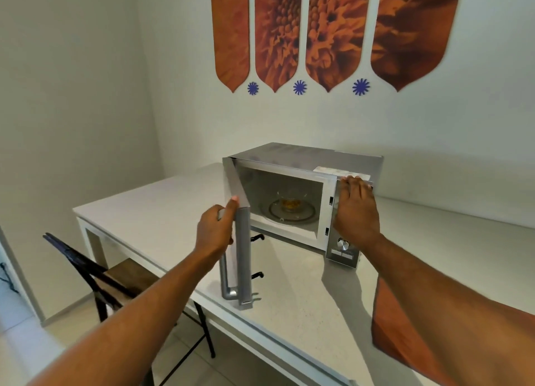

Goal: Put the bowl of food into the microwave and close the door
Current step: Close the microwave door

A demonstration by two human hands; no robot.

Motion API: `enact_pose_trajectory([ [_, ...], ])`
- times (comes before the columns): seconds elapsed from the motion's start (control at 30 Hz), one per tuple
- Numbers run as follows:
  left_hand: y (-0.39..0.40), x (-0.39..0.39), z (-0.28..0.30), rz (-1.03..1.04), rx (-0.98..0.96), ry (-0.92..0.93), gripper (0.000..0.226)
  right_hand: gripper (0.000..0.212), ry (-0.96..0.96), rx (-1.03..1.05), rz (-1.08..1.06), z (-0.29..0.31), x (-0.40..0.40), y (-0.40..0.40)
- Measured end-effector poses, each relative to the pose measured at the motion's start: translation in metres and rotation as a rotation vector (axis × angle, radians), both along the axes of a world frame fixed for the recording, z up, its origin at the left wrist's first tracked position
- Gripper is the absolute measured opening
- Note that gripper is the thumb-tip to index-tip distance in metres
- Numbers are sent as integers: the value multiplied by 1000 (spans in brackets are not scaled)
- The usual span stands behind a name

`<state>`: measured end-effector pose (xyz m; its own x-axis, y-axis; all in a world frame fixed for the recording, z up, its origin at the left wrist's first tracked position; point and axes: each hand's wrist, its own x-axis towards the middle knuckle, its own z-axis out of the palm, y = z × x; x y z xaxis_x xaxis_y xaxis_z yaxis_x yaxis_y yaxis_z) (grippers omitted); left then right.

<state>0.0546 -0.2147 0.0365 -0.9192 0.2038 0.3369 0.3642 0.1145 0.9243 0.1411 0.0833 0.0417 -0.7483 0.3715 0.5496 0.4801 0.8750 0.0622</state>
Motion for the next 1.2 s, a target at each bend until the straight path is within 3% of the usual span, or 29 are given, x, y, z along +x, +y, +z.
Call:
enact_pose_trajectory([
  [0.43, 141, -3, -5, -430, 51, -257, 51, 80, -3, 28, 37, 26, 6, 17],
  [0.73, 190, -22, -8, -518, 0, -114, 59, 59, 140, 40, -79, 19, -12, 9],
  [1.2, 219, -46, -8, -549, -94, -34, 71, 72, 224, 28, -217, 6, -31, -3],
])
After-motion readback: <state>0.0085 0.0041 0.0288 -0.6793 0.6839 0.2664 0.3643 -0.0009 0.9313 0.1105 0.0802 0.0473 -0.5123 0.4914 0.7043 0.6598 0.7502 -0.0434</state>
